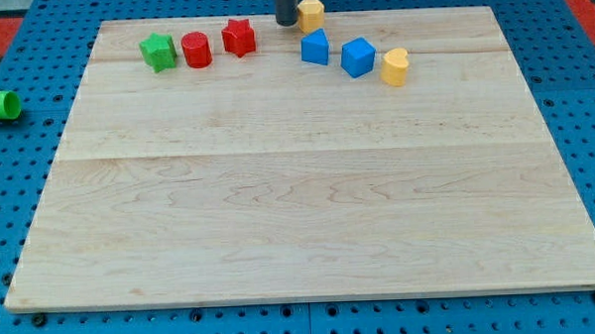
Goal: Move the yellow hexagon above the yellow heart
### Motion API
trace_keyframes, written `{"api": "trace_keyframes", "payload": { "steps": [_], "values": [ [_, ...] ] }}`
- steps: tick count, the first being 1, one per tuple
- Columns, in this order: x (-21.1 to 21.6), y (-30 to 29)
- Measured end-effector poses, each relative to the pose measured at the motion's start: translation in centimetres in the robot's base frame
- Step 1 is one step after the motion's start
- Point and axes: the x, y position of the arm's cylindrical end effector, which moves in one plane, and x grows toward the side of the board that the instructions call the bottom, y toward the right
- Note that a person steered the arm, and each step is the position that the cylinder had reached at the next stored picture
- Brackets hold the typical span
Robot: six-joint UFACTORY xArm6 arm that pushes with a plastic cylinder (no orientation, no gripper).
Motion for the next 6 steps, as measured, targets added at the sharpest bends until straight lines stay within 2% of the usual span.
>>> {"api": "trace_keyframes", "payload": {
  "steps": [2, 3, 4, 5, 6],
  "values": [
    [-0.7, -3.3],
    [-0.5, -0.7],
    [2.4, 12.8],
    [6.6, 20.9],
    [0.7, 24.2]
  ]
}}
